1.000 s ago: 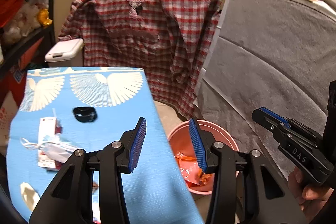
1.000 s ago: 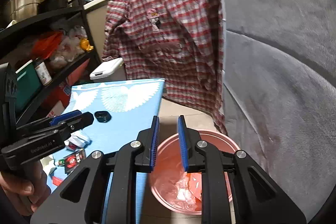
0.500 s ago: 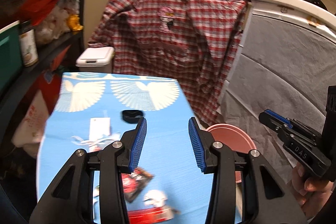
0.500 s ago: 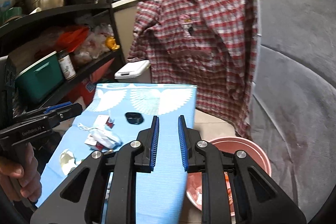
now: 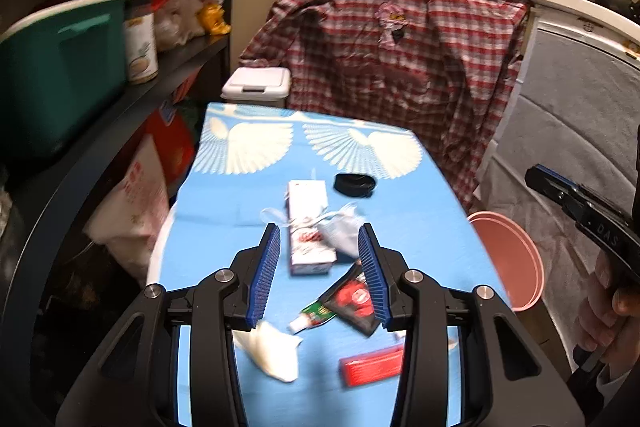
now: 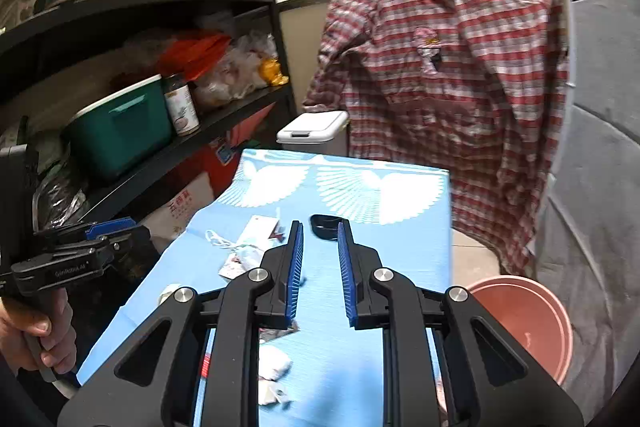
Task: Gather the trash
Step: 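Move both open grippers back over the ironing board toward remaining trash, then grasp the white tissue with left gripper while right gripper grasps the blue face mask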
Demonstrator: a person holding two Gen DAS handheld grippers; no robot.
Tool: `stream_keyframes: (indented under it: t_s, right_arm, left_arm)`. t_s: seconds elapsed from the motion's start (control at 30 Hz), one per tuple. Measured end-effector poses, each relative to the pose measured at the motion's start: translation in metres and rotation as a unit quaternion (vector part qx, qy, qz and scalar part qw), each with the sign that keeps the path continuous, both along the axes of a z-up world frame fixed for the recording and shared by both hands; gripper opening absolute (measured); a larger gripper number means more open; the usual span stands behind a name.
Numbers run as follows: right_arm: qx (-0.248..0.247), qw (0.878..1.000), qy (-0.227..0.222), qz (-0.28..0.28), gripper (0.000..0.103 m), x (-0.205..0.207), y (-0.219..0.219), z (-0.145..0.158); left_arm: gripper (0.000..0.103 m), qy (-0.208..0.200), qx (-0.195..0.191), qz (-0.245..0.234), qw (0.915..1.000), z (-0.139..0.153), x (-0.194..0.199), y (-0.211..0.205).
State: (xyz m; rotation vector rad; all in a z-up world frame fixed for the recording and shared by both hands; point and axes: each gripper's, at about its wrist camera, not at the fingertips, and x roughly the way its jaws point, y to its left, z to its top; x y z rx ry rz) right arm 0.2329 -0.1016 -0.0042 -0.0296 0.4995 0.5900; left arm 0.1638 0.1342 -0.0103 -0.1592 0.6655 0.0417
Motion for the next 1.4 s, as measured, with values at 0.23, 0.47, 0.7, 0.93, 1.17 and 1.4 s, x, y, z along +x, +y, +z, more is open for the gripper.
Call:
stream_keyframes:
  t_s: [0.23,0.47,0.7,0.93,1.17,1.4]
  right_arm:
    - [-0.02,0.999,0.009,0.032,0.018,0.008,0.039,-0.022]
    - [-0.044,0.997,0.024,0.051,0.019,0.022,0.065,-0.044]
    - [-0.062,0.995,0.041,0.066,0.02,0.038,0.084,-0.065]
    - [-0.08,0.991,0.06,0.089,0.036,0.052,0.1,-0.082]
    - [-0.08,0.989,0.078,0.1,0.038,0.074,0.114,-0.095]
    - [-0.096,0.984,0.09,0.117,0.044,0.086,0.127,-0.109]
  left_arm:
    - [0.041,0.03,-0.007,0.021,0.9993,-0.026,-0.003,0.025]
    - [0.041,0.077,-0.039,0.051,0.9949,-0.057,0.003,0.046]
    - [0.041,0.122,-0.02,0.036,0.9917,-0.083,0.008,0.034]
    - [0.041,0.159,-0.015,0.045,0.9861,-0.104,0.013,0.039]
    - [0.004,0.18,-0.013,0.051,0.9823,-0.113,0.023,0.044]
    - [0.004,0.156,-0.008,0.08,0.9845,-0.099,0.031,0.056]
